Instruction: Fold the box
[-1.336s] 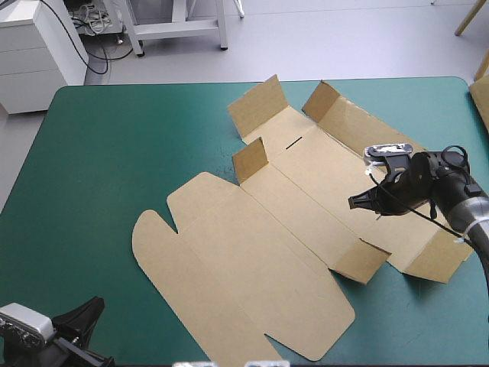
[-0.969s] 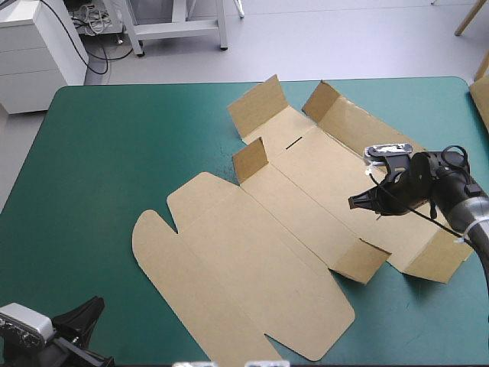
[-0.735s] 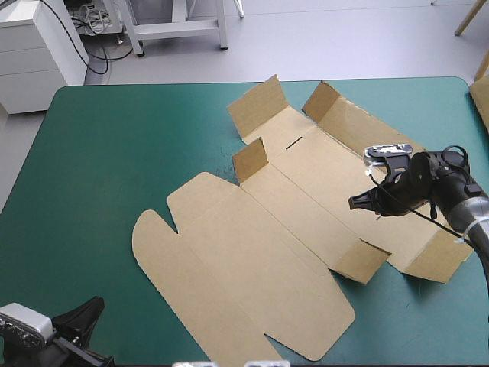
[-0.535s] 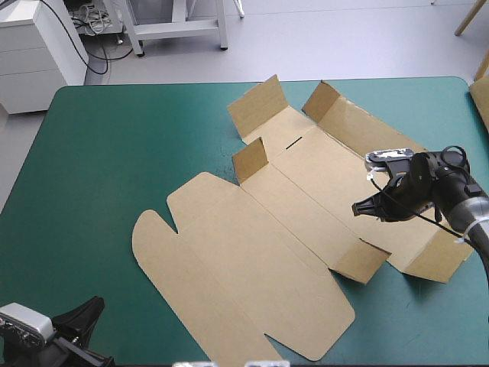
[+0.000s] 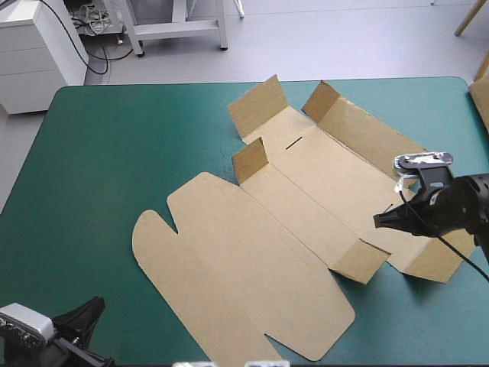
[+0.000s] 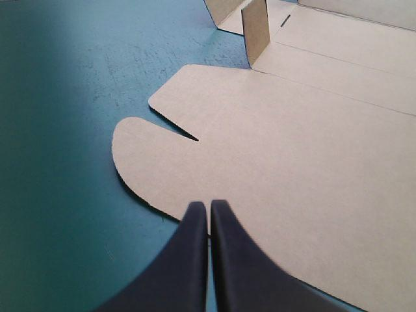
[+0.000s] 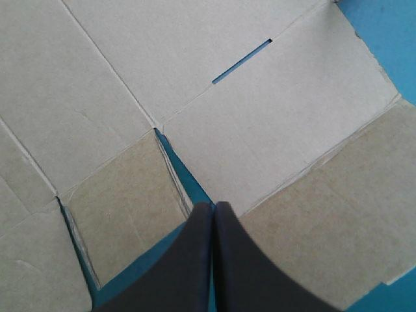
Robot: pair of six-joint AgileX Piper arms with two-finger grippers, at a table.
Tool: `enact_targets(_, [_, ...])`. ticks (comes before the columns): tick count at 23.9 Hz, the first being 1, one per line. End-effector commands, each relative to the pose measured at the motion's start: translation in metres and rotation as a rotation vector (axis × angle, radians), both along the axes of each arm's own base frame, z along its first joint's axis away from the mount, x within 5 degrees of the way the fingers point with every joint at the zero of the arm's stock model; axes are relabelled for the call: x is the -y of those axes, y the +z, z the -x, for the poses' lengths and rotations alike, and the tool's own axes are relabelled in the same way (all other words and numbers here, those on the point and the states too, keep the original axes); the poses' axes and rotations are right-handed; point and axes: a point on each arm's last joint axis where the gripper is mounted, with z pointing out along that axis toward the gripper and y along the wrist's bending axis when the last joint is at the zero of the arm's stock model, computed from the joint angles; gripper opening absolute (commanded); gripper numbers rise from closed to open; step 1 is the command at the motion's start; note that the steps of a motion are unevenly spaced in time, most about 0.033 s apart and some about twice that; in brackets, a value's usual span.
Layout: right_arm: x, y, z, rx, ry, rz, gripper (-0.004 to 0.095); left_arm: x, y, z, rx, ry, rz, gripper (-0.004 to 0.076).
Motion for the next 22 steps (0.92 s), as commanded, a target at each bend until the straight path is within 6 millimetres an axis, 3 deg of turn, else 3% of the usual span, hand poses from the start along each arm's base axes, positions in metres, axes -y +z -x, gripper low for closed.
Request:
enact_targets(1, [0.003, 0.028, 0.02, 0.131, -0.03, -0.029, -0.002, 0.001, 0.013, -0.002, 0.071, 0.0, 0.042, -0.0008])
enact_targets(5, [0.0, 0.051, 0.059, 0.262, -0.05, -0.14, -0.0019, 0.001, 0.013, -0.002, 0.071, 0.0, 0.042, -0.0008])
enact_targets(8, [-0.003, 0.056, 0.078, 0.303, -0.06, -0.224, -0.0015, 0.001, 0.013, -0.002, 0.071, 0.0, 0.042, -0.0008])
enact_targets(10, [-0.004, 0.048, 0.085, 0.29, -0.057, -0.238, 0.0041, 0.001, 0.013, -0.002, 0.071, 0.0, 0.042, -0.0008])
enact_targets(17, [-0.006, -0.004, 0.087, 0.121, -0.101, -0.257, 0.0423, 0.001, 0.013, -0.002, 0.071, 0.0, 0.042, -0.0008])
enact_targets(22, [-0.005, -0.03, 0.088, 0.029, -0.165, -0.268, 0.0463, 0.001, 0.013, -0.002, 0.071, 0.0, 0.042, -0.0008])
